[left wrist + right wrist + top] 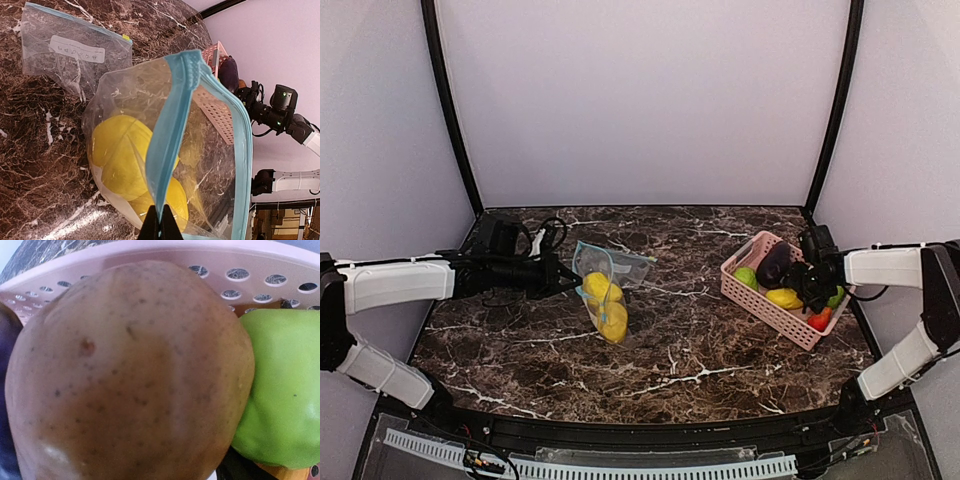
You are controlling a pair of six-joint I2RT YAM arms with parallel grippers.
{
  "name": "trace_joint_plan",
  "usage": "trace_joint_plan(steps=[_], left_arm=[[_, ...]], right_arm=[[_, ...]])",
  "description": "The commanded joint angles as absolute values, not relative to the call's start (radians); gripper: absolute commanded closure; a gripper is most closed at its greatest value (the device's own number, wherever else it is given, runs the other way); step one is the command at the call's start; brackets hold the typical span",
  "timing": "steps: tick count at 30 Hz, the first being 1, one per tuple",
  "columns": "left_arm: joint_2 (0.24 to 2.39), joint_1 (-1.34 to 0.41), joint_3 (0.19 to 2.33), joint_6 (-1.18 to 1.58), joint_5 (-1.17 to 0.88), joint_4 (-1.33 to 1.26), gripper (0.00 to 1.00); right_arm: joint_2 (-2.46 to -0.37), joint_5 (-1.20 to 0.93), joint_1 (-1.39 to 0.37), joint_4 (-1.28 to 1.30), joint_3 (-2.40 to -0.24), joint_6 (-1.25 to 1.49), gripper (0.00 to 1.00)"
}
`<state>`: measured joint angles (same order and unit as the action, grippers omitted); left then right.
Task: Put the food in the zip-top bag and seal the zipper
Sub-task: Adjust the fake fruit in the bin.
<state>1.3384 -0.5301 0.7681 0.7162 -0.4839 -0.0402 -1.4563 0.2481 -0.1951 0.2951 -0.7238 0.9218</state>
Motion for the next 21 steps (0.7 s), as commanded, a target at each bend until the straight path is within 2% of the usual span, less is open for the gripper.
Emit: trace_joint_plan(steps=[1,9,13,16,21], left_arm=[[1.295,-0.525,0.781,0.695,-0.477,-0.006,0.99],[1.294,-0.525,0.780,0.694,-0.475,-0.006,0.99],[1.293,-0.525,0.779,0.693,-0.477,-0.006,0.99],[1.293,-0.525,0.778,0.692,-0.477,-0.006,0.99],[1.289,-0.525,0.777,0.692,-0.477,-0.005,0.99]], right_arm=[[-1.466,0.231,-0.192,0.327,-0.703,0.932,0.26],[-1.315,0.262,-0.192,0.309,-0.634,0.947,0.46],[-1.279,0.266,-0.193,0.307,-0.625,0.937,0.49],[-1.275,0.259,-0.193,0.304,-0.621,0.926,0.49],[-1.309,0.221,-0.193,0.292,-0.610,0.954,0.38]])
